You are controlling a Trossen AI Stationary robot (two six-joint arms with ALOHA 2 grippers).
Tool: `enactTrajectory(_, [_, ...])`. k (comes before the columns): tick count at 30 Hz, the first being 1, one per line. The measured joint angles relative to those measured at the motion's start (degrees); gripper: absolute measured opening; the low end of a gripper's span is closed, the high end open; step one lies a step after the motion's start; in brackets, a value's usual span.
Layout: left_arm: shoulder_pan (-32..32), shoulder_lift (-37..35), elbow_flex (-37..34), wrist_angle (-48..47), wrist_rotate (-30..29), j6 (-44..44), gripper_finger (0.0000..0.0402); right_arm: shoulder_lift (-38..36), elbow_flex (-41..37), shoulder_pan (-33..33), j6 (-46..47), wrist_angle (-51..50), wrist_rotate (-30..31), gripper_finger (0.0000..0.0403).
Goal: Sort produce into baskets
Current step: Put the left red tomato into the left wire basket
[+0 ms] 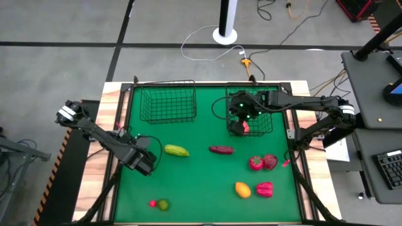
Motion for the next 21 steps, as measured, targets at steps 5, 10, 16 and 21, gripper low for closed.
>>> enactTrajectory(5, [-0.02,-0.02,0.23,0.28,0.87,-2.3,0.0329,0.0,0.0,0.0,0.0,0.0,0.0,0.0325])
enactTrajectory(10, [-0.02,-0.02,0.32,0.21,0.86,-1.94,0.0328,0.0,0.0,0.0,0.0,0.0,0.0,0.0325])
enactTrajectory(16, [-0.02,-0.04,0.74,0.1,0.85,-1.41,0.0329,0.0,0.0,-0.04,-0.12,0.0,0.0,0.0325])
enactTrajectory(21, [-0.02,-0.07,3.49,-0.93,0.75,-0.83,0.0329,0.0,0.0,-0.04,-0.15,0.0,0.0,0.0325])
